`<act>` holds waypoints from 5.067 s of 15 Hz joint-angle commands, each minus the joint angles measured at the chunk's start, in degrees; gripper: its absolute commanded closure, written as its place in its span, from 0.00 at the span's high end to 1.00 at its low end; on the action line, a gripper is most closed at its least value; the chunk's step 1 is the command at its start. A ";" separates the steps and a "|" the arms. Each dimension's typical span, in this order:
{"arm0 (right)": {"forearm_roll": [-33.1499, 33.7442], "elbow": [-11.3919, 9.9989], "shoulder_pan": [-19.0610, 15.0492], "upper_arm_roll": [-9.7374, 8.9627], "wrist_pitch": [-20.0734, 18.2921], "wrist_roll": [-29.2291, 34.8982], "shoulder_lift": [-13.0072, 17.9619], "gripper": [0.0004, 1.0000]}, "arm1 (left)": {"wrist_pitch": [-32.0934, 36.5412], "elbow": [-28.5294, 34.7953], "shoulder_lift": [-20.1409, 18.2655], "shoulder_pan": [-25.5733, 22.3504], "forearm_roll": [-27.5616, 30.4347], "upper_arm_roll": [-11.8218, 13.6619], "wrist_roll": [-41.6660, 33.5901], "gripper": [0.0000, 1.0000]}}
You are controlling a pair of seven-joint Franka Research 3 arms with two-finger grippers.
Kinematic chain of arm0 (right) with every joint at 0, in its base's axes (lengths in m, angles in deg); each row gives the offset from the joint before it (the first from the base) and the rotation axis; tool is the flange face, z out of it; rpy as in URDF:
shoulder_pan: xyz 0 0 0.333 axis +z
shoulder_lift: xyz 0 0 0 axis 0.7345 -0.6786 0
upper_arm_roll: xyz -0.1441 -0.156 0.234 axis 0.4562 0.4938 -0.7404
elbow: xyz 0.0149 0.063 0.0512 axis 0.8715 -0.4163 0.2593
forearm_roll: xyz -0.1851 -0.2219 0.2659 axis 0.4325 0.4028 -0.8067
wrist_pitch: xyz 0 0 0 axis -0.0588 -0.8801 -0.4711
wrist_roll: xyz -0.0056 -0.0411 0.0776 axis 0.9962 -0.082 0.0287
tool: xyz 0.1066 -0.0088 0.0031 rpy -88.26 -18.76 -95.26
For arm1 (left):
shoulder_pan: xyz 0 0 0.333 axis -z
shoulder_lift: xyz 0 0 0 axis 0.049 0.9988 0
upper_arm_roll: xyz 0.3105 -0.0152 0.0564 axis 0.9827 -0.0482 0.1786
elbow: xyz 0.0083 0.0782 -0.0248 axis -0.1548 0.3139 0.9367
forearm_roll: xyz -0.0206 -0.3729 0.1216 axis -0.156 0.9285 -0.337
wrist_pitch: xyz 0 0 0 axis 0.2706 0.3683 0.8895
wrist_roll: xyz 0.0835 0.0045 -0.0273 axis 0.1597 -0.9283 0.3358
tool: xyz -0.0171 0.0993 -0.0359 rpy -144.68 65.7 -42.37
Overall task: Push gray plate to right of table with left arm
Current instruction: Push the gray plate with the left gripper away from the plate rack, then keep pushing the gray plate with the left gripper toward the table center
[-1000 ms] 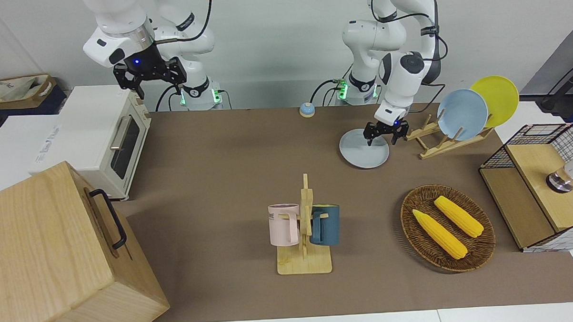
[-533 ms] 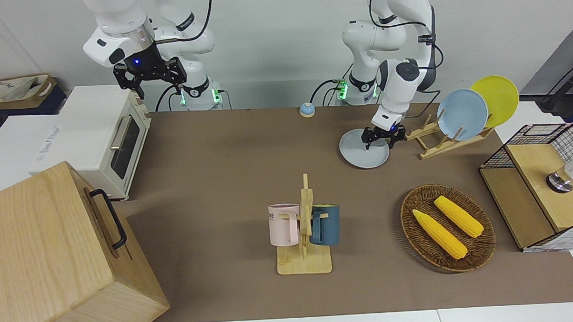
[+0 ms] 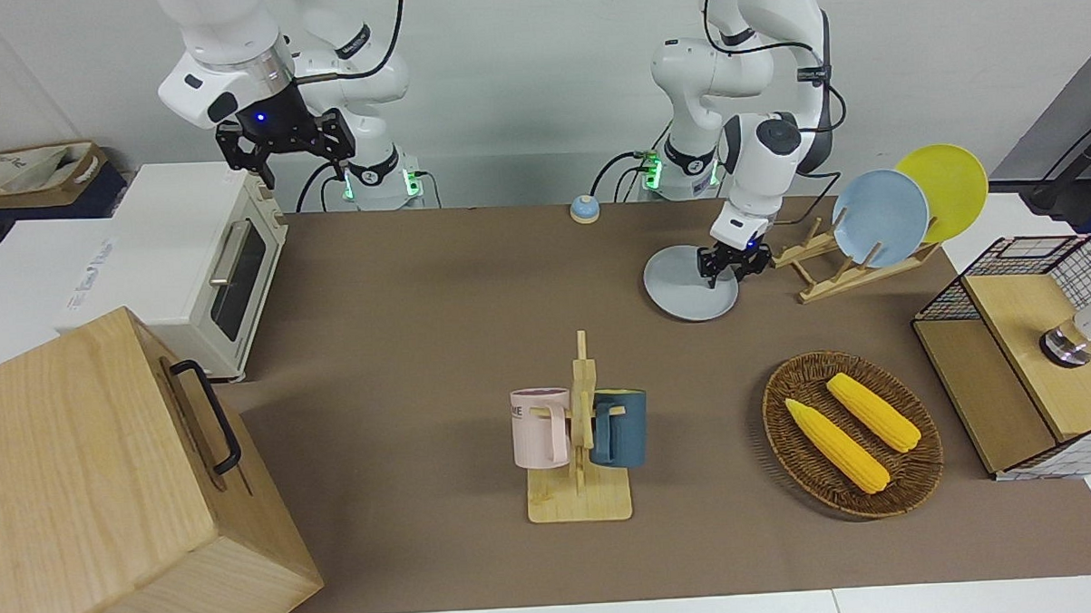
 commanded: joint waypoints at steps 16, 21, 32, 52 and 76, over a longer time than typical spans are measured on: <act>-0.25 0.53 -1.07 -0.92 -0.89 0.75 0.14 0.98 | -1.46 -0.10 2.43 1.81 -0.24 -0.52 4.87 0.00; -0.25 0.53 -1.16 -0.92 -0.89 0.66 0.14 0.98 | -1.37 -0.89 3.22 3.22 -0.15 -1.05 9.07 0.00; -0.25 0.53 -1.07 -0.92 -0.89 0.66 0.14 0.98 | -1.72 -2.03 5.67 7.61 -0.15 -1.22 14.09 0.00; -0.25 0.53 -1.15 -0.92 -0.89 0.66 0.14 0.98 | -6.64 -9.14 12.01 10.08 -0.06 -15.45 35.61 0.00; -0.25 0.53 -1.07 -0.92 -0.89 0.66 0.14 0.98 | -1.90 -31.47 27.83 18.95 -1.29 -23.64 55.58 0.00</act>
